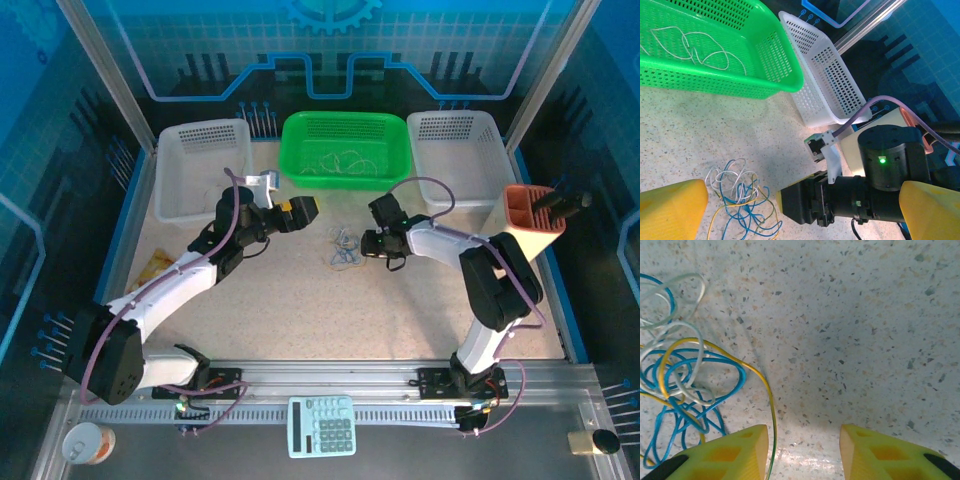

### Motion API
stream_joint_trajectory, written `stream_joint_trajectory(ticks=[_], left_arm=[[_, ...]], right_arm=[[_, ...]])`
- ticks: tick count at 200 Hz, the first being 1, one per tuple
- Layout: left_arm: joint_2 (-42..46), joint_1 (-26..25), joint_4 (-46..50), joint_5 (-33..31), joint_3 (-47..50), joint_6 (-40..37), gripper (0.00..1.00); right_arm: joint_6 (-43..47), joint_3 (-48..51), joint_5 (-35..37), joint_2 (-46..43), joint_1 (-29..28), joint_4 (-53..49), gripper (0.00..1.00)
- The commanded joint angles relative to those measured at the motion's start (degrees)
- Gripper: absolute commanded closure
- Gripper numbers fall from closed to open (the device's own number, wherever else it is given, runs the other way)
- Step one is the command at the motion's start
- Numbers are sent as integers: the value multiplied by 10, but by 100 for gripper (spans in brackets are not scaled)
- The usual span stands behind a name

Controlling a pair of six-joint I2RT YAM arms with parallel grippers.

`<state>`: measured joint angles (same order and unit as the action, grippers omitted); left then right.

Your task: Untangle the cables

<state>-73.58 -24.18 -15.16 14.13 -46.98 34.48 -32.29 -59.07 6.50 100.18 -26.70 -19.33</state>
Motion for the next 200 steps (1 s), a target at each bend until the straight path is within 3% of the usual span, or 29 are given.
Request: stream_joint_trajectory(ticks=[1, 108, 177, 200], left_arm=[[14, -2, -2, -7, 9, -4, 1], [15, -2, -17, -10, 19, -9, 1], [15, -2, -17, -11, 19, -6, 1], [16, -2, -13, -10, 17, -7, 1]], right_arm=[[6, -22, 16, 20, -13, -28, 58], [6, -32, 15, 68, -23, -30, 62], [11, -17, 13, 47, -23, -21, 97], [14, -15, 19, 17, -21, -24, 100]])
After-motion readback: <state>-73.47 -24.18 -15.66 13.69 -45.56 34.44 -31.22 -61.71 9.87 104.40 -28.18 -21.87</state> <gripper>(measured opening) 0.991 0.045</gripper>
